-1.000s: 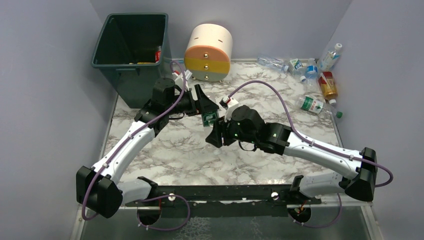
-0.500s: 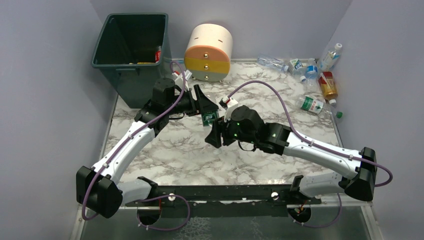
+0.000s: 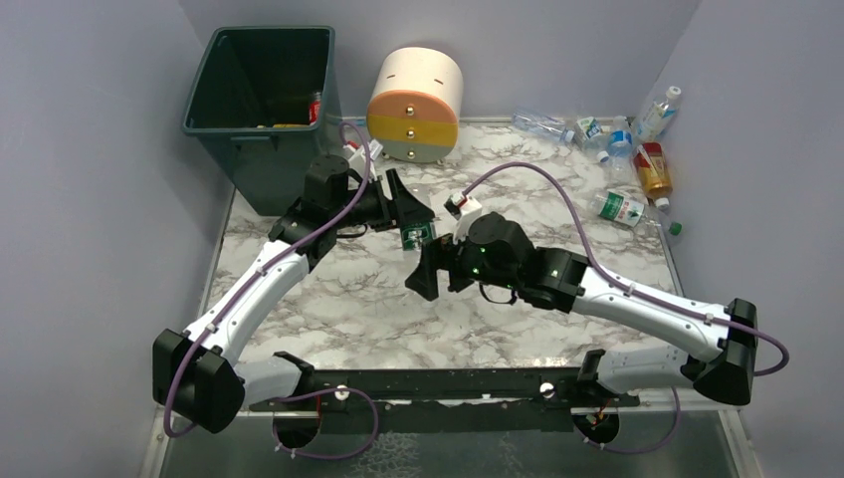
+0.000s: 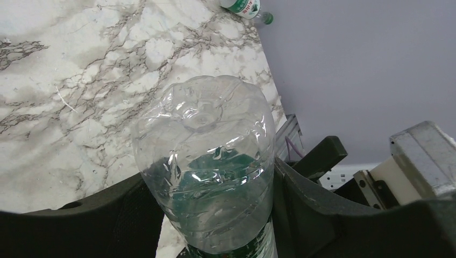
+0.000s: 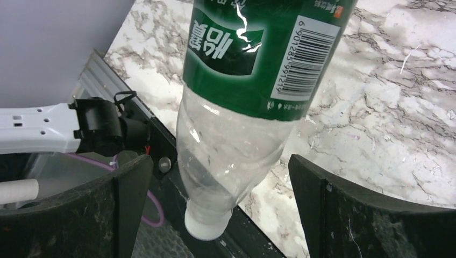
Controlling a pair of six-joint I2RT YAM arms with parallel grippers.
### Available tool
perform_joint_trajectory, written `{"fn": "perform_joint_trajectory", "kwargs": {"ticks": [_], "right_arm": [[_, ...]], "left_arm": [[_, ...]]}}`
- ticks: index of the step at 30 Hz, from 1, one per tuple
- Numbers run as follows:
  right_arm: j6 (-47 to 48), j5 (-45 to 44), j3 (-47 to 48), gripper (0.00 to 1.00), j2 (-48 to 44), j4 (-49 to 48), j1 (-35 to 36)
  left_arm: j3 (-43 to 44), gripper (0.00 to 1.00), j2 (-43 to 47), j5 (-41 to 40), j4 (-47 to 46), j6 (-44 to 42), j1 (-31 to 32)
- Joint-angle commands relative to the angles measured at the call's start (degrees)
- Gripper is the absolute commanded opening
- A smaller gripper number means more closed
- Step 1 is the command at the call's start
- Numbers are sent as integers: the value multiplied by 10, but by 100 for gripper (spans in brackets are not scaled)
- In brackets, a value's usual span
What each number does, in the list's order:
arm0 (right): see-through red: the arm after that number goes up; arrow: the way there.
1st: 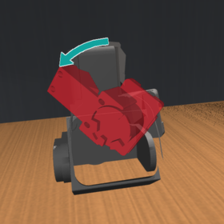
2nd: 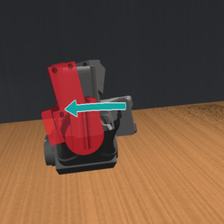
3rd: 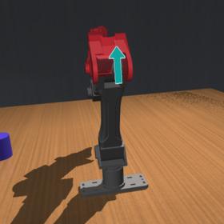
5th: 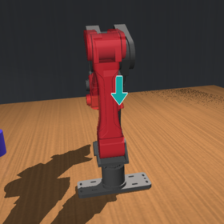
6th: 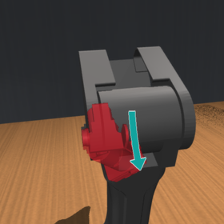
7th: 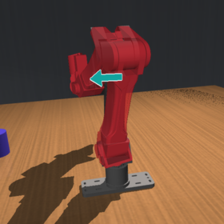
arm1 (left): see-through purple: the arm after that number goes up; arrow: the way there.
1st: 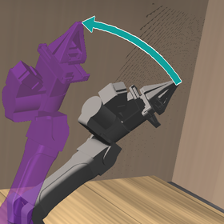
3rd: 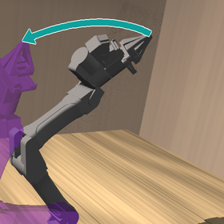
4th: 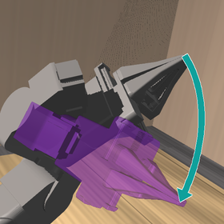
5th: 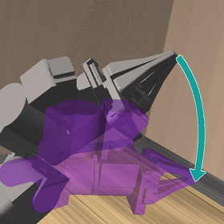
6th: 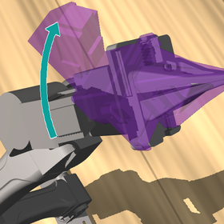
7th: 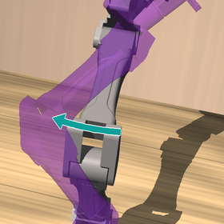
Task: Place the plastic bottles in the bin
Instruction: Pick up the plastic bottle at the center of the board.
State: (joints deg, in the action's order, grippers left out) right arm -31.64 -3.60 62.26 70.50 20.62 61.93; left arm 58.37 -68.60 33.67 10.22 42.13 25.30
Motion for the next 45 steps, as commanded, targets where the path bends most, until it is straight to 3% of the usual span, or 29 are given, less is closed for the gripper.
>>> {"fn": "perform_joint_trajectory", "kwargs": {"ticks": [1,7,13,20,26,35,45], "right_arm": [[-17,-7,-8,99,-46,6,4],[-51,-11,-5,99,-121,62,4],[-78,-24,-32,99,-181,93,4],[-95,-21,-67,99,-215,103,4],[-105,-9,-91,99,-221,92,4],[-121,18,-138,99,-222,63,4],[-123,35,-152,99,-228,73,4]], "left_arm": [[28,52,-12,-7,7,-24,-1],[108,52,-46,-16,40,-54,-13],[257,52,-109,-13,86,-82,-60],[421,52,-194,15,97,-74,-162],[528,52,-246,28,31,-27,-262],[482,52,-241,49,-234,157,-367],[491,53,-248,32,-292,181,-472]]}}
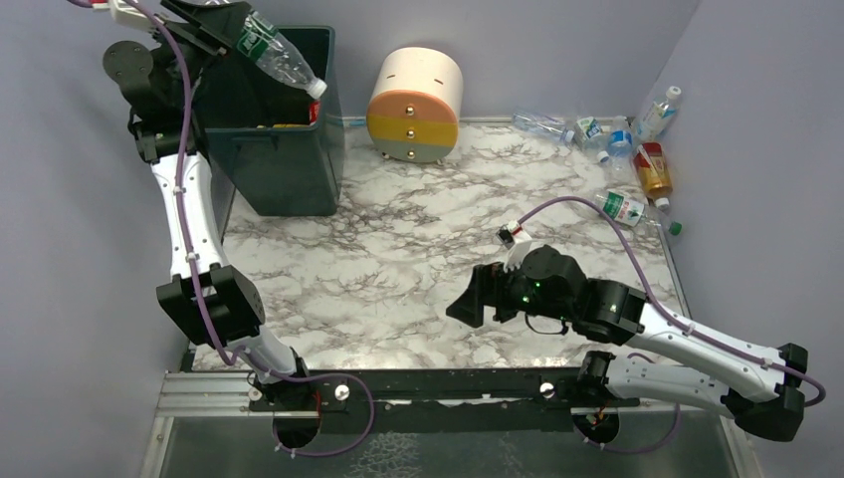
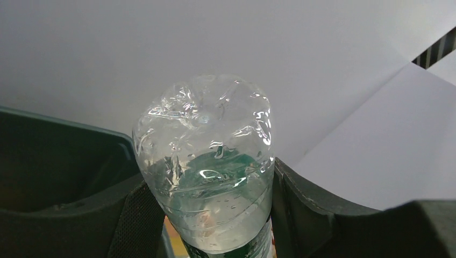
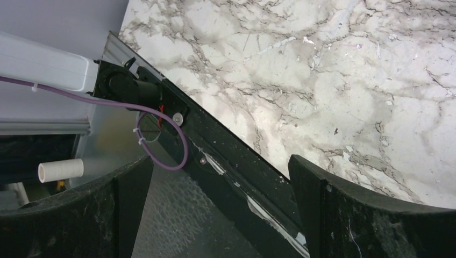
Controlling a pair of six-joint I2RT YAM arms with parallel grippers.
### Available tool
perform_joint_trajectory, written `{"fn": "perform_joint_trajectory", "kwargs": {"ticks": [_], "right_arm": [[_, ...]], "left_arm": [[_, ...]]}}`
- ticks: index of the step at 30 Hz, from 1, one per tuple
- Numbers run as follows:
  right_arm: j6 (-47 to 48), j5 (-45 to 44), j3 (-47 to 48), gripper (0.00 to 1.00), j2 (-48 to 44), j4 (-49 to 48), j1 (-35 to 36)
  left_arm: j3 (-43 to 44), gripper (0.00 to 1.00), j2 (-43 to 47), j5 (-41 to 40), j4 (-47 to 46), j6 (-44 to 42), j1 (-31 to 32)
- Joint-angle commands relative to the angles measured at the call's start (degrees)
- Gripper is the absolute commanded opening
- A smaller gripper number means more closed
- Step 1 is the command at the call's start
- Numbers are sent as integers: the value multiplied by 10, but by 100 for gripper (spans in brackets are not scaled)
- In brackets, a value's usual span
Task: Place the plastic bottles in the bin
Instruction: Pick up the plastic bottle at the center of the board, then place the plastic bottle in the trash bin.
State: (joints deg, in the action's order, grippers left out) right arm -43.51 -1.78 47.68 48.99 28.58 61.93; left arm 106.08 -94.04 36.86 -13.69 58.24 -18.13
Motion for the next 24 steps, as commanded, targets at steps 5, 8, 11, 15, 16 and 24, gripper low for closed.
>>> {"fn": "perform_joint_trajectory", "kwargs": {"ticks": [5,8,11,15,16,24], "right_arm": [[-6,18,-6,99,-19,7,4],[-7,24,-9,99,-18,4,4],[-8,31,-10,99,-14,-1,5],[-10,37,-13,99,-10,-10,4],[-11,39,-15,99,-10,-12,5],[-18,47,-25,99,-11,-21,4]], "left_arm": [[-30,53,31,-30,-77,13,-73],[-41,53,38,-45,-72,-13,-79],[-49,53,36,-50,-62,-20,-82],[-83,53,56,-81,-53,-52,-82],[-91,53,58,-87,-55,-60,-82],[-94,53,35,-90,-53,-91,-80]]}}
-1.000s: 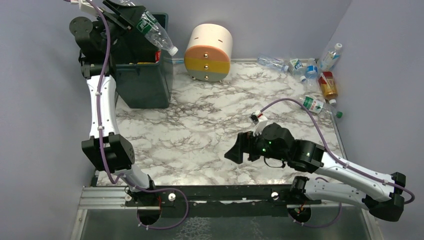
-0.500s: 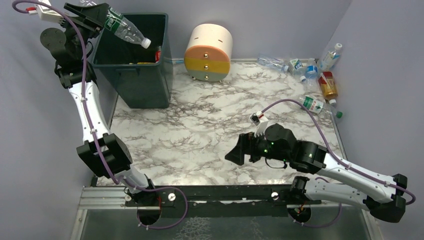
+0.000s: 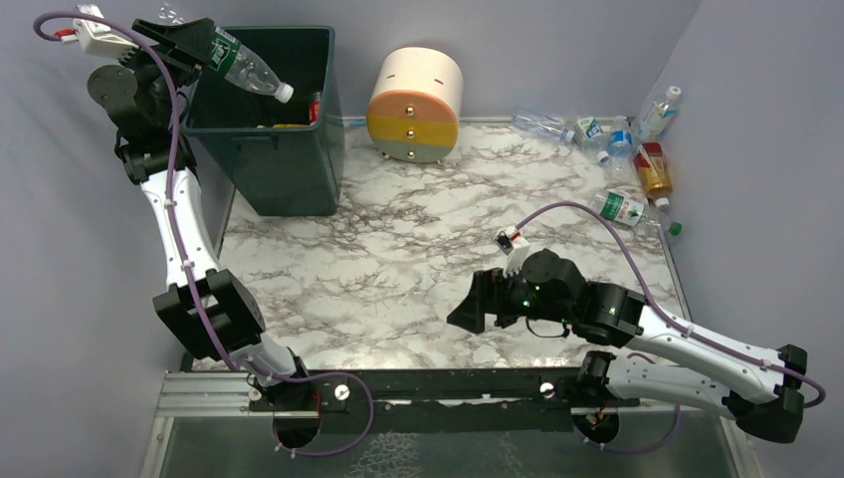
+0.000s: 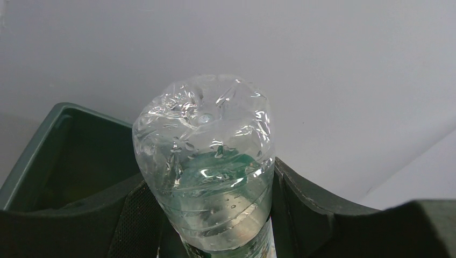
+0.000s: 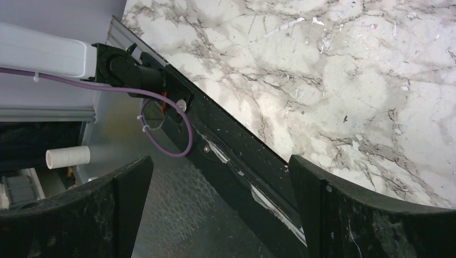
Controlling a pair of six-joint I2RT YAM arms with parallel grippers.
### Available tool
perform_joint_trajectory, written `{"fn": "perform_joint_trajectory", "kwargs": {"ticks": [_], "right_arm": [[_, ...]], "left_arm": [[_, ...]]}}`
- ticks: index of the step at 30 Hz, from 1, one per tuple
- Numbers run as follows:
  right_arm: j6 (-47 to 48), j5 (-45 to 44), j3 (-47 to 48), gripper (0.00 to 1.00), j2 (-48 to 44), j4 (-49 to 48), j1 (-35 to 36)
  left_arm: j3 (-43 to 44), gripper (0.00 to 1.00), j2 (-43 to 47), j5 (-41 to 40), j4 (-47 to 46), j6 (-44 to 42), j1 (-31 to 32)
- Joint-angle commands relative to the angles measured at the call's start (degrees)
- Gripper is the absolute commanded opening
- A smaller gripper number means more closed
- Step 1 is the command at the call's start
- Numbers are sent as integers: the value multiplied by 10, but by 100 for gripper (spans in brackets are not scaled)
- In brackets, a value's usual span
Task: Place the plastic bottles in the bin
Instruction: Place the plastic bottle in the trash bin.
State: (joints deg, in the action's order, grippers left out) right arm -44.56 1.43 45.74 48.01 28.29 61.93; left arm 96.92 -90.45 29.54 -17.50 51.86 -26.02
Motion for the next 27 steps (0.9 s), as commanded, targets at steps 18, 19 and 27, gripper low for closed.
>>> {"fn": "perform_joint_trajectory", "kwargs": {"ticks": [18,19,27], "right_arm": [[-14,24,-17,99,6,-33,4],[-14,24,-17,99,6,-33,4],[-17,23,-21,99,6,-30,4]], "left_arm": [[23,61,-87,-8,36,-47,44],[24,63,-90,-8,38,-48,46],[32,69,-112,5,44,-46,54]]}}
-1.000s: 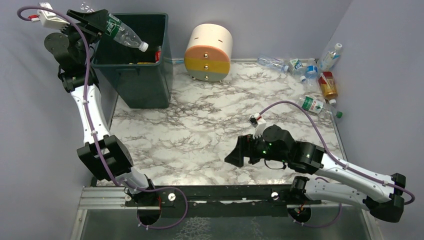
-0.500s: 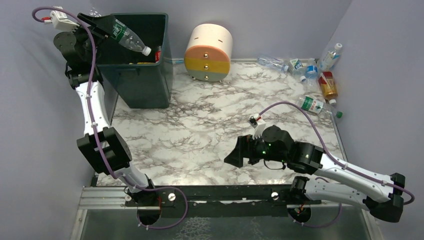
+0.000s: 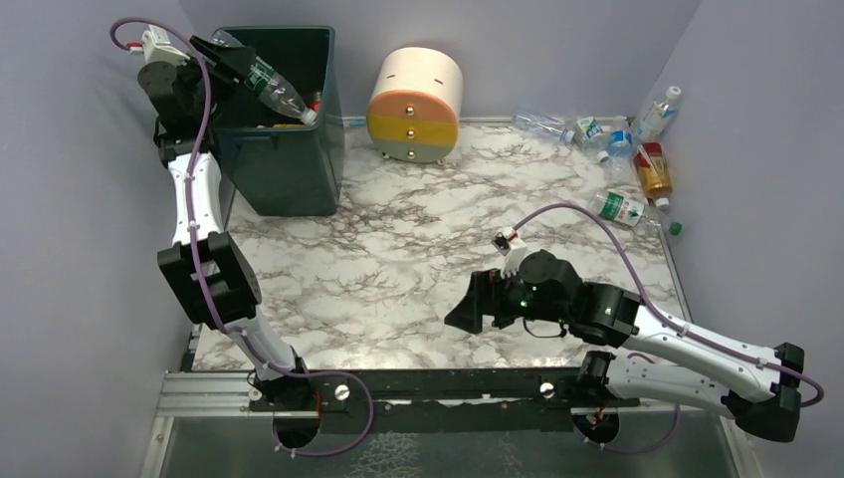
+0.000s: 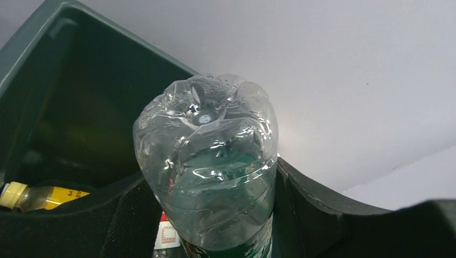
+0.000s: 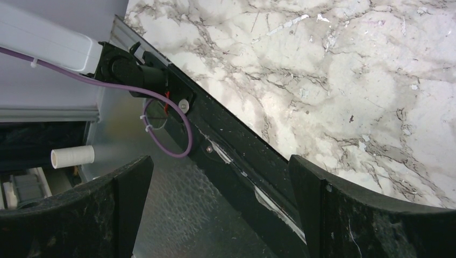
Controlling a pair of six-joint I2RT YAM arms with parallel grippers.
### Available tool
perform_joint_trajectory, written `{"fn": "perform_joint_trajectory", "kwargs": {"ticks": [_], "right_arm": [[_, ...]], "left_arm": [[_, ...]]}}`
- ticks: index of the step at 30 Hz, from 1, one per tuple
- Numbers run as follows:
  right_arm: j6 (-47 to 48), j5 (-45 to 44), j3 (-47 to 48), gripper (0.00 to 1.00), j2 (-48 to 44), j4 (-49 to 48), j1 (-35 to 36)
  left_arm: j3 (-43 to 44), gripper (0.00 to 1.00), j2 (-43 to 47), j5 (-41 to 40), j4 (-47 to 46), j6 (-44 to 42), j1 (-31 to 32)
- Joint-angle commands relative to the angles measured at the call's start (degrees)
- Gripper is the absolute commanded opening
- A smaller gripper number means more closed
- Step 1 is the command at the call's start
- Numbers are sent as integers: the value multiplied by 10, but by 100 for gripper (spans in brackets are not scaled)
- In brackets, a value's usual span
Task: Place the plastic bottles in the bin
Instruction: Place the plastic bottle in the trash bin, then pick up the plastic bottle at the center of the board.
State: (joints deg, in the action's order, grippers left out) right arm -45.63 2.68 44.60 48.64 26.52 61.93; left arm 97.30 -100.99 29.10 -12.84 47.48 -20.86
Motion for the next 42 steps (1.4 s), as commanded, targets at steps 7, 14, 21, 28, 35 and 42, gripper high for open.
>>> {"fn": "perform_joint_trajectory", "kwargs": {"ticks": [7,14,21,28,35,42], "right_arm": [[-3,5,-2,99,2,-2,5],[-4,-9,-1,99,-3,10,4],[-4,-9,-2,99,-2,11,4],[-2,-43,14,99,1,35,5],[-10,-100,55,99,20,72,4],[-31,-118,75,99,56,83,4]], "left_arm": [[48,99,-2,8,21,-6,6],[70,99,29,13,72,-19,5],[30,99,121,46,89,1,5],[-57,99,213,134,77,43,8],[-128,99,273,187,79,53,72],[-186,99,310,196,111,21,177]]}}
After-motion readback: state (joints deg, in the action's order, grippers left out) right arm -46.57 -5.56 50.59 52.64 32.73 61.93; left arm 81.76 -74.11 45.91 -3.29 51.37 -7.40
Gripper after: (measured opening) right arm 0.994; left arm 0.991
